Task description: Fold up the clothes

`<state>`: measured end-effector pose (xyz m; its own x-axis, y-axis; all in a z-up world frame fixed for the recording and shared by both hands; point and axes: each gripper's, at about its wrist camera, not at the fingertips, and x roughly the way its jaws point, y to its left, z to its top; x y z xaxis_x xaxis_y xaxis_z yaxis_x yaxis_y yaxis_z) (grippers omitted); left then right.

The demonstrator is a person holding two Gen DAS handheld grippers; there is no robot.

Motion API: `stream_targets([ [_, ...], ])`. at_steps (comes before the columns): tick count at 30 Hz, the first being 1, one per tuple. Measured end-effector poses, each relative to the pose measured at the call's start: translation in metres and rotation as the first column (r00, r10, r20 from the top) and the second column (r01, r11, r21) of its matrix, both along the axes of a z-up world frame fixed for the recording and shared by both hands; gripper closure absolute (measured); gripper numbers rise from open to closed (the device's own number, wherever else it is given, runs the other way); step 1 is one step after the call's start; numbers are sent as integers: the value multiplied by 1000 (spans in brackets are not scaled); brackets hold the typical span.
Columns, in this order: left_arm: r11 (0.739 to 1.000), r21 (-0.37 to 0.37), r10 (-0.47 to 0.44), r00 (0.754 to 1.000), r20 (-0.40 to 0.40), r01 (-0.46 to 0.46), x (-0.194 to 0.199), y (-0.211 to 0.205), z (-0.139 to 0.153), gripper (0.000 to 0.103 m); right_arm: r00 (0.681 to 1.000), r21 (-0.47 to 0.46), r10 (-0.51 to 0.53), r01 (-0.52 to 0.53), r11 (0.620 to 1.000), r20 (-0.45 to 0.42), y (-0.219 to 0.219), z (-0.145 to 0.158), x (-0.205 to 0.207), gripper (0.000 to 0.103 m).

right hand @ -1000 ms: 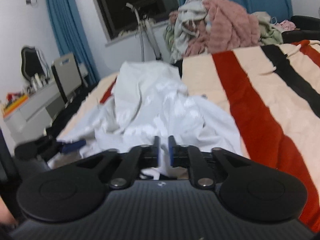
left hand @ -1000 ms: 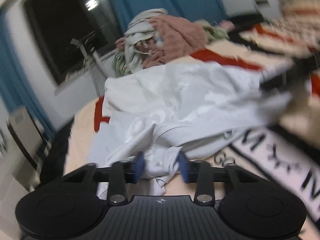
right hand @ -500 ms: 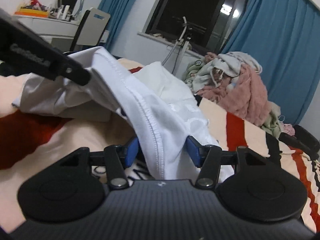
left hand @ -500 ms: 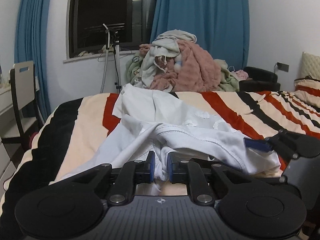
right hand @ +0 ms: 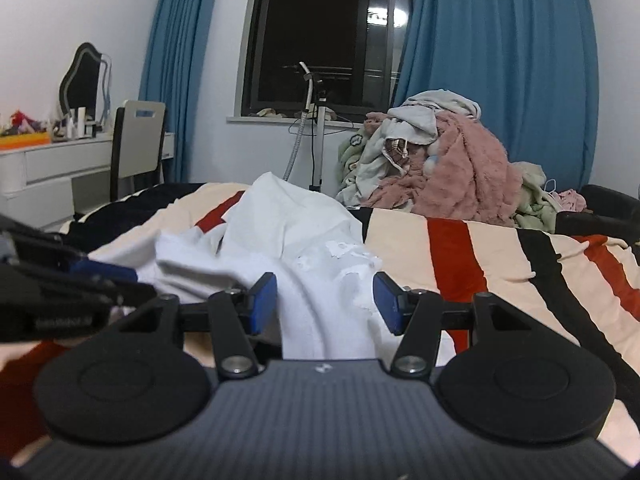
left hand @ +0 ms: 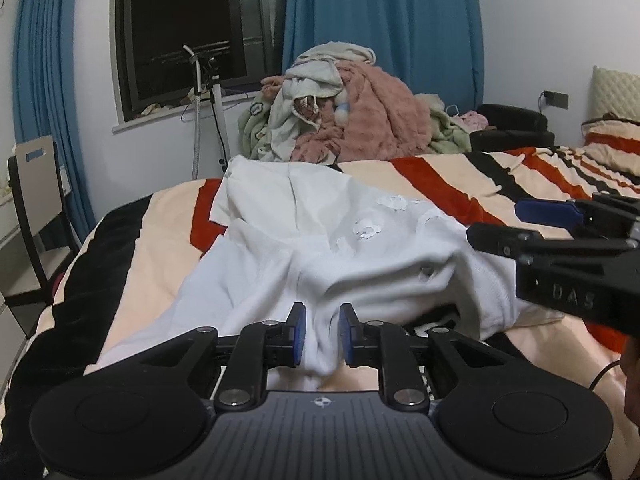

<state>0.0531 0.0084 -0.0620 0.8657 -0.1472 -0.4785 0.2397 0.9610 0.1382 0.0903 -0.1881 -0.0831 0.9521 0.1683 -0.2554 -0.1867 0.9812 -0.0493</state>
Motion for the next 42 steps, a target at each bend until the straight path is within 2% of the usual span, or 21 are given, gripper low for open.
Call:
stream_targets([
  [4,999,33,-22,1000,22,21,0,-6,-3,69,997,53,-41,44,998,-63,-11,-3,13,48],
  [9,988,150,-49,997,60,40,21,-23,-14,59,989,140,-58,77,987,-136,-22,-8,20,48],
  [13,982,188,-40,997,71,26,41,-27,-25,60,989,137,-38,58,989,-142,-18,-10,21,48],
  [14,980,196,-38,997,74,23,46,-27,-27,70,989,135,-28,47,990,-143,-17,-11,20,48],
  [15,982,183,-49,996,78,34,47,-26,-26,94,990,130,-18,37,991,-141,-15,-11,20,48],
  [16,985,164,-63,995,82,49,48,-24,-24,102,990,124,-9,26,992,-138,-13,-11,20,48],
  [20,991,110,-93,987,128,79,37,-18,-6,102,993,91,40,-30,995,-110,-4,-10,17,48],
  [23,995,22,-97,981,166,94,17,-10,16,102,994,42,89,-86,995,-70,7,-7,10,48],
  [28,985,-78,-138,971,197,156,-23,-2,43,102,990,-38,140,-140,989,-17,28,-2,-2,48],
  [32,980,-66,-169,961,218,187,-48,-6,48,102,988,-58,153,-154,986,-26,39,-1,-4,48],
  [34,982,-62,-164,962,217,181,-50,-8,47,102,994,-77,110,-110,991,-4,38,1,-6,48],
  [37,982,-76,-156,967,203,174,-49,-8,44,102,1000,3,-8,8,1000,-10,15,11,-8,48],
  [40,977,-85,-174,966,194,193,-51,-11,43,102,991,123,-120,126,984,-55,-16,19,-12,47],
  [42,972,-87,-200,964,172,218,-53,-16,39,102,976,168,-172,193,967,-130,-31,16,-7,45],
])
